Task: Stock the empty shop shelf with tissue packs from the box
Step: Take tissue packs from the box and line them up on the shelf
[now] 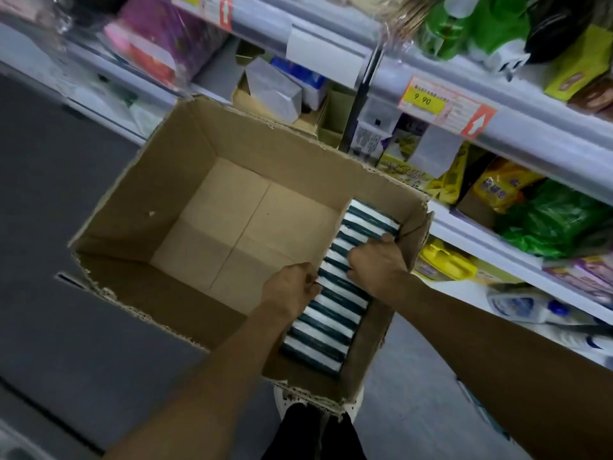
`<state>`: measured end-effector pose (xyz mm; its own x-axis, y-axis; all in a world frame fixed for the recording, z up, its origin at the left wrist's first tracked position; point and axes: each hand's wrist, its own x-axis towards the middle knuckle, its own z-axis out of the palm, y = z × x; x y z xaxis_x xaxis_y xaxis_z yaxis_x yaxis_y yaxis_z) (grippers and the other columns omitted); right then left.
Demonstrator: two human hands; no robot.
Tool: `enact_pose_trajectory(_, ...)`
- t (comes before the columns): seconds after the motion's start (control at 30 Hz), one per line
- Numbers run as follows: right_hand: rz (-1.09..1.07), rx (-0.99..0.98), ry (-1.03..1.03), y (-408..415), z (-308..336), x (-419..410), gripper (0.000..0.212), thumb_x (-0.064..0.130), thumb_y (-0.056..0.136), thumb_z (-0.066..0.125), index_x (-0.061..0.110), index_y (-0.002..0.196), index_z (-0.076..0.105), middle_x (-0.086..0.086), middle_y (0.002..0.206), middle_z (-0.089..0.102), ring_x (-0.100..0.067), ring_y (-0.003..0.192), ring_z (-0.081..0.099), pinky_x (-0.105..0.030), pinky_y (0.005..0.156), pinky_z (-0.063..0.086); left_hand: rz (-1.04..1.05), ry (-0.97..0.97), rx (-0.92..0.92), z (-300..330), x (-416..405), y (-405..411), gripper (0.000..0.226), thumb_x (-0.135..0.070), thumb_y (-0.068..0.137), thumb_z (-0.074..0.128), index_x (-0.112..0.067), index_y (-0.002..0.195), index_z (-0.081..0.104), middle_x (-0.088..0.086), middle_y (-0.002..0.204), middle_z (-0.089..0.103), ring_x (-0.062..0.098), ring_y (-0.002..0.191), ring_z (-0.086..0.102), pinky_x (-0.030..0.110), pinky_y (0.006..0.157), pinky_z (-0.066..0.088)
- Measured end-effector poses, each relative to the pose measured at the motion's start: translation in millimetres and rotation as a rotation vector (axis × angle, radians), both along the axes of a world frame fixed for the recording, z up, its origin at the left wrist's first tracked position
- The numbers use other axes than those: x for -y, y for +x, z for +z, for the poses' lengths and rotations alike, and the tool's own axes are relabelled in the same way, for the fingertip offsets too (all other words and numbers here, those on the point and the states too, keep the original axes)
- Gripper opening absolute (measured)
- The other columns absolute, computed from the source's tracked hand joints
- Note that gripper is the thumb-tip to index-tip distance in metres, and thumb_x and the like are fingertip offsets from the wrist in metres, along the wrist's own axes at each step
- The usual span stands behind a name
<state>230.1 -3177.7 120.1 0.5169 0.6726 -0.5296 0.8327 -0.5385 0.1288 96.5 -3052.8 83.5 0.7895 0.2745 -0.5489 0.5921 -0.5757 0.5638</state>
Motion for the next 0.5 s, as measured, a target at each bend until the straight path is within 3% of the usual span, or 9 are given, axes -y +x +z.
enact_pose_trajectory(0.17,-0.026,0.005,0.0,-1,-11,-6,0.025,0.02,0.093,0.055,0.019,0.074,0.04,-0.003,0.103,0.066,-0.024,0.1,0.058,-0.036,0.098,0.033,-0.009,0.112,0.036,-6,2,3,0.019,-0.027,0.092,0.065,-0.013,0.104,0.064,0.001,0.102,0.069,0.016,0.09,0.063,0.032,0.081,0.052)
enact_pose_trajectory(0.27,-0.106,0.022,0.042,-2,-19,-5,0.004,0.021,0.091,0.058,0.02,0.091,0.054,-0.002,0.105,0.067,-0.022,0.1,0.061,-0.034,0.095,0.035,0.037,0.101,0.026,-11,-1,4,0.02,-0.029,0.09,0.068,-0.014,0.102,0.067,0.001,0.099,0.07,0.015,0.088,0.064,0.032,0.08,0.054)
enact_pose_trajectory(0.37,-0.183,0.012,0.044,-1,-22,-3,0.01,0.017,0.092,0.055,0.019,0.1,0.06,-0.002,0.108,0.066,-0.022,0.102,0.062,-0.034,0.096,0.036,-0.004,0.118,0.014,-12,-2,7,0.019,-0.031,0.09,0.067,-0.016,0.101,0.071,-0.001,0.1,0.071,0.014,0.09,0.064,0.029,0.08,0.053)
enact_pose_trajectory(0.5,-0.12,-0.001,0.031,-2,-23,-6,0.015,0.009,0.09,0.053,0.016,0.101,0.059,-0.003,0.108,0.065,-0.023,0.101,0.061,-0.032,0.095,0.037,-0.08,0.208,0.022,-16,-1,13,0.019,-0.032,0.094,0.06,-0.019,0.103,0.071,-0.002,0.103,0.071,0.015,0.092,0.064,0.023,0.073,0.046)
